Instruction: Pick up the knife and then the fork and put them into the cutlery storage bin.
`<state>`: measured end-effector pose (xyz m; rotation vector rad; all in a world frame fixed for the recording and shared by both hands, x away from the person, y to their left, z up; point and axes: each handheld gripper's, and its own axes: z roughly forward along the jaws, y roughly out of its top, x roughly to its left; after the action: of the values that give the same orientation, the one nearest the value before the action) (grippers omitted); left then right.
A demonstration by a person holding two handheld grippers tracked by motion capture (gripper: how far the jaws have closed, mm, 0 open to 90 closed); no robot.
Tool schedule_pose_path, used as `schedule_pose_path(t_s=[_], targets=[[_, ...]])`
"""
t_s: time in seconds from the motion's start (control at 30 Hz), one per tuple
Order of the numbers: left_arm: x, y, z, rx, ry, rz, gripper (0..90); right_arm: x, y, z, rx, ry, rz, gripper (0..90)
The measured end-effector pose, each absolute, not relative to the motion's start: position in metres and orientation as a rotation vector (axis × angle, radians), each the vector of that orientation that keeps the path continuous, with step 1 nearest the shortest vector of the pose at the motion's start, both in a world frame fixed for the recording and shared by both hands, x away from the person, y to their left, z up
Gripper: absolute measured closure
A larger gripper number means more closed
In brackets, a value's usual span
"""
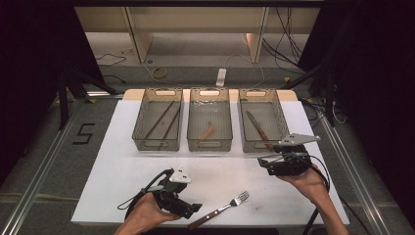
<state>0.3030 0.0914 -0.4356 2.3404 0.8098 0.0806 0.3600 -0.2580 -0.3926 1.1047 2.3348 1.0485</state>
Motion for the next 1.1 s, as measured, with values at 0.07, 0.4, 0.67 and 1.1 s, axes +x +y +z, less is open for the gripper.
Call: schedule_pose_path(t_s=[0.07, 0.4, 0.67, 1.1], targets=[[0.302, 0.089, -0.437, 2.363, 0.808, 0.064, 16.3, 0.354, -0.259, -0.397, 1.1, 2.339, 1.05, 26.8], [0.293, 0.065, -0.447, 2.515, 0.745, 0.006, 22.6, 0.338, -0.263, -0.411, 1.107, 2.382, 1.013, 26.7], [0.289, 0.051, -0.455, 2.617, 0.707, 0.031, 33.7, 0.333, -0.26, -0.418, 1.099, 2.429, 0.97, 26.8], [0.285, 0.04, -0.464, 2.694, 0.631, 0.043, 59.5, 0.331, -0.258, -0.416, 1.079, 2.438, 0.97, 26.7]])
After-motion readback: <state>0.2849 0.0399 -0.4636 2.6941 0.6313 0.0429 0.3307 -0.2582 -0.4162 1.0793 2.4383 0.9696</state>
